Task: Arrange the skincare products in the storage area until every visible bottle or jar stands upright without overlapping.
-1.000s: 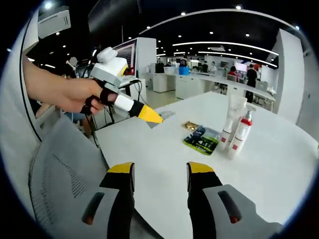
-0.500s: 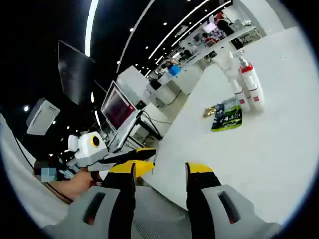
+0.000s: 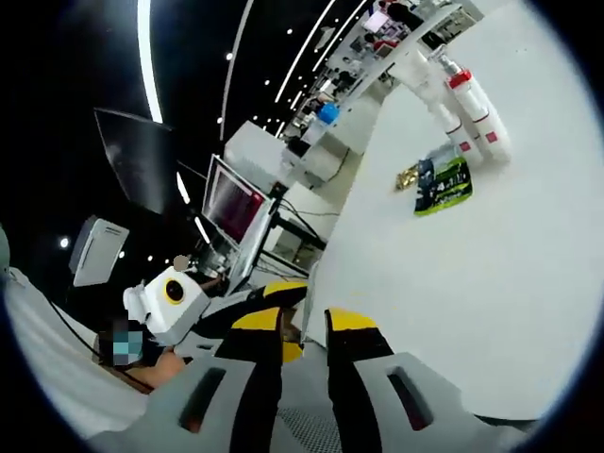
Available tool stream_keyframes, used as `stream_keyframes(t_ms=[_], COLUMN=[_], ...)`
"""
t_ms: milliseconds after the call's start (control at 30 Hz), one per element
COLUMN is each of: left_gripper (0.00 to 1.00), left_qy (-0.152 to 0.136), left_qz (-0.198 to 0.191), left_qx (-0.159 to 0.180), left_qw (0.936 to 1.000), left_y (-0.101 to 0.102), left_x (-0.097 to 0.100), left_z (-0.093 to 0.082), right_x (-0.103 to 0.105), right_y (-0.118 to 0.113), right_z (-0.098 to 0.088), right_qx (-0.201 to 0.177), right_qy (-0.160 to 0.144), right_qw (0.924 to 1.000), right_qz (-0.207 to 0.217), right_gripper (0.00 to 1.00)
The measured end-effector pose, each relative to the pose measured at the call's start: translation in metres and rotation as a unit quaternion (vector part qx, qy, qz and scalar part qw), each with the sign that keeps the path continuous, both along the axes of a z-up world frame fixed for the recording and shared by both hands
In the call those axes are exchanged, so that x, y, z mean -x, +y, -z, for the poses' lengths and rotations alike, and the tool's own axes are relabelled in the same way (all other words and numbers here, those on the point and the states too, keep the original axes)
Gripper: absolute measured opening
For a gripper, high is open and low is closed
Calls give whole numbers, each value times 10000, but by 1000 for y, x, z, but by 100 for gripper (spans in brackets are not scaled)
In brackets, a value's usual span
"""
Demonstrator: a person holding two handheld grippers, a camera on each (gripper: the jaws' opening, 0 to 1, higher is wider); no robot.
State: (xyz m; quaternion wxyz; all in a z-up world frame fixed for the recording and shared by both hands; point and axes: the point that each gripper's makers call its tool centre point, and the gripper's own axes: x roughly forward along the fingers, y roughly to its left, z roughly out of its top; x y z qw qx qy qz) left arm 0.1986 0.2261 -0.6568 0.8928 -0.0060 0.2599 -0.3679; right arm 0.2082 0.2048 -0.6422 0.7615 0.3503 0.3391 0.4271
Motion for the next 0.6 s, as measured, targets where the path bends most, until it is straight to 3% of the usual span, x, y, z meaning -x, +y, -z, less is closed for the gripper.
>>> stream_keyframes(t_ms=[100, 333, 400, 467, 600], left_gripper=[42, 42, 41, 43, 45], left_qy=[-51, 10, 113, 314, 656], left_qz=[108, 159, 217, 180, 22], left_qx=[-34, 27, 205, 609, 1437], left_qw=[9999, 9999, 9995, 9975, 9874], left_y=[-3, -3, -3, -3, 3], left_x=[2, 1, 4, 6, 6], left_z=[-2, -1, -2, -4, -9], right_x=[-2, -3, -2, -4, -5], right_y=[-3, -3, -4, -8, -11], right_z=[-1, -1, -1, -4, -9], right_qx=[44, -6, 5, -89, -312], right_qy=[-46, -29, -62, -52, 7], right_qw=[9999, 10000, 10000, 9999, 9994], right_qz=[85, 66, 69, 116, 147], right_gripper=[1, 0, 0, 0, 0])
